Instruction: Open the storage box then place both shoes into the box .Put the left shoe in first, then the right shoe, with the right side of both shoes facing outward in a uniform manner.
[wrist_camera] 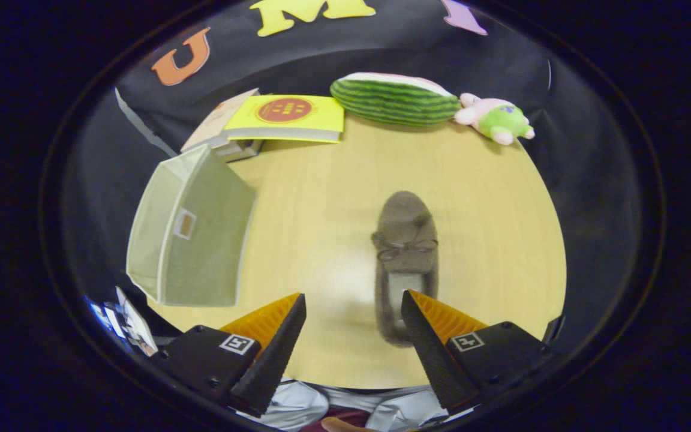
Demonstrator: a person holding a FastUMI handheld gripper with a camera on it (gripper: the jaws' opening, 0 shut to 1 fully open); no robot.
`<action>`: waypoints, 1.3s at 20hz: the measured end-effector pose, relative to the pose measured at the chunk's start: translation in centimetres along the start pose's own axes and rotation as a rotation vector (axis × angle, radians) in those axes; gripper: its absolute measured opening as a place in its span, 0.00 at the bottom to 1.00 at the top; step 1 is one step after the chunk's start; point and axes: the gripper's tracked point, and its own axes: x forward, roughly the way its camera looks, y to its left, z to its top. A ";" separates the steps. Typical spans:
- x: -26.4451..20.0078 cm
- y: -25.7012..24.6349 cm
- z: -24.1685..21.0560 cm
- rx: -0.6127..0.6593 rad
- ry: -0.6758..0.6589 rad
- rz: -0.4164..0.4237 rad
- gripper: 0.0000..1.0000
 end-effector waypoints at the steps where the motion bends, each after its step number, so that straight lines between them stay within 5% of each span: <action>1: 0.6 -1.4 -0.2 -0.004 0.015 -0.024 1.00; 4: 2.8 -5.1 -0.7 -0.031 0.071 -0.105 1.00; 7: 5.2 -7.7 0.0 -0.010 0.088 -0.156 0.88; 9: 6.7 -8.1 -0.6 0.012 0.147 -0.143 0.33; 14: 7.8 -7.4 -0.2 0.010 0.150 -0.078 0.09; 18: 5.6 -6.3 0.8 0.103 0.111 -0.003 0.06; 26: -3.4 -0.8 4.2 0.059 0.011 0.033 0.06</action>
